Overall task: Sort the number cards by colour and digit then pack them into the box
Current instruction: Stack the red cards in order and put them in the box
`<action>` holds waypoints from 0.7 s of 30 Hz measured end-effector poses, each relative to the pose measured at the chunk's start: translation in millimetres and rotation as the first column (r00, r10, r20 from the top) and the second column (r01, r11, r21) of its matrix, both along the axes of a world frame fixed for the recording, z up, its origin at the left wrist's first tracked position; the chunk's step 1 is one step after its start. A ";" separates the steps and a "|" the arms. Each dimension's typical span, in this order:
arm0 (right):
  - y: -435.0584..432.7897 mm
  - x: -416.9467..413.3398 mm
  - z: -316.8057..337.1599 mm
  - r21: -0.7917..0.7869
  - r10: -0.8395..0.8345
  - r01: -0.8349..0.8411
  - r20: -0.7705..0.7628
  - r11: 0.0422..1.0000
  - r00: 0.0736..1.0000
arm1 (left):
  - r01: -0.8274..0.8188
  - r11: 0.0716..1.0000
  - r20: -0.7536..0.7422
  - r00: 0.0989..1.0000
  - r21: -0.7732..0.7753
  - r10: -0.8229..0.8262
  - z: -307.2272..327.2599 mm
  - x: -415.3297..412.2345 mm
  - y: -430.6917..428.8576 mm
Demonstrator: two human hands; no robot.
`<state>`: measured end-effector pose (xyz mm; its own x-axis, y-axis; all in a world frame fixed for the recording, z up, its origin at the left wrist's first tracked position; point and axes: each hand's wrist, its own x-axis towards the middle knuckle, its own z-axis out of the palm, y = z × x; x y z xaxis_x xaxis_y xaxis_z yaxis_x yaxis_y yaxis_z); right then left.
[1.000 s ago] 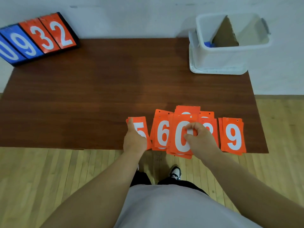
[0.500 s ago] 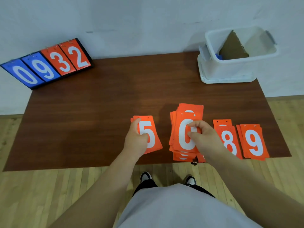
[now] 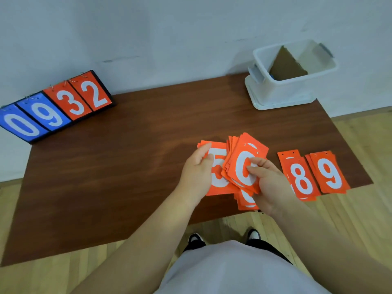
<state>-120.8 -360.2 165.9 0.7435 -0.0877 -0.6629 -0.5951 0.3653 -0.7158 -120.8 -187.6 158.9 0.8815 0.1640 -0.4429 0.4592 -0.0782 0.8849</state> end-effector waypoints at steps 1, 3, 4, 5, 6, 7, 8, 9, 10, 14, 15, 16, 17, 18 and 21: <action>-2.5 -2.5 -0.2 -0.059 0.039 -0.037 0.023 0.998 0.999 | 0.023 1.000 0.010 1.000 -0.010 -0.023 3.5 -0.8 -2.4; -5.7 -8.0 0.5 -0.217 0.160 -0.144 0.061 0.966 0.985 | 0.086 0.995 0.034 0.996 -0.059 -0.084 8.3 -4.0 -9.7; -7.6 -10.9 0.8 -0.274 0.224 -0.199 0.063 0.941 0.973 | 0.113 0.989 0.040 0.993 -0.100 -0.110 9.7 -4.7 -14.3; -10.4 -13.1 -0.9 -0.287 0.268 -0.241 0.058 0.927 0.962 | 0.140 0.979 0.042 0.990 -0.146 -0.135 10.4 -5.2 -20.2; -14.8 -13.8 -2.4 -0.265 0.291 -0.268 0.054 0.926 0.955 | 0.176 0.966 0.044 0.984 -0.188 -0.171 11.5 -6.5 -25.9; -20.9 -13.8 -3.6 -0.236 0.301 -0.280 0.056 0.931 0.952 | 0.220 0.953 0.040 0.976 -0.208 -0.216 12.7 -7.3 -32.2; -28.3 -13.8 -4.2 -0.213 0.308 -0.289 0.063 0.933 0.949 | 0.261 0.938 0.041 0.965 -0.228 -0.259 14.2 -7.9 -38.6; -36.3 -13.5 -5.2 -0.206 0.319 -0.299 0.075 0.932 0.945 | 0.287 0.925 0.042 0.957 -0.249 -0.285 17.0 -7.9 -46.0; -45.5 -12.8 -6.6 -0.215 0.330 -0.305 0.090 0.928 0.940 | 0.288 0.917 0.045 0.957 -0.276 -0.287 17.8 -6.6 -53.3; -93.8 -3.4 -15.9 -0.414 0.329 -0.246 0.142 0.876 0.934 | 0.228 0.973 -0.033 0.973 -0.048 -0.229 1.5 12.8 -87.8; -109.9 1.5 -17.1 -0.471 0.317 -0.221 0.135 0.854 0.939 | 0.209 0.973 -0.091 0.975 0.095 -0.200 -10.2 19.6 -95.4; -127.3 6.7 -17.6 -0.506 0.303 -0.202 0.125 0.839 0.945 | 0.192 0.952 -0.164 0.974 0.238 -0.156 -22.7 24.2 -102.0; -145.3 11.8 -16.4 -0.527 0.292 -0.189 0.118 0.828 0.949 | 0.182 0.919 -0.241 0.965 0.351 -0.100 -36.2 26.8 -109.4; -164.0 17.1 -16.0 -0.546 0.285 -0.182 0.111 0.818 0.952 | 0.185 0.887 -0.313 0.948 0.422 -0.049 -49.5 26.9 -117.0; -216.6 31.6 -19.2 -0.589 0.305 -0.204 0.076 0.782 0.949 | 0.265 0.797 -0.482 0.875 0.544 0.038 -84.3 20.7 -145.4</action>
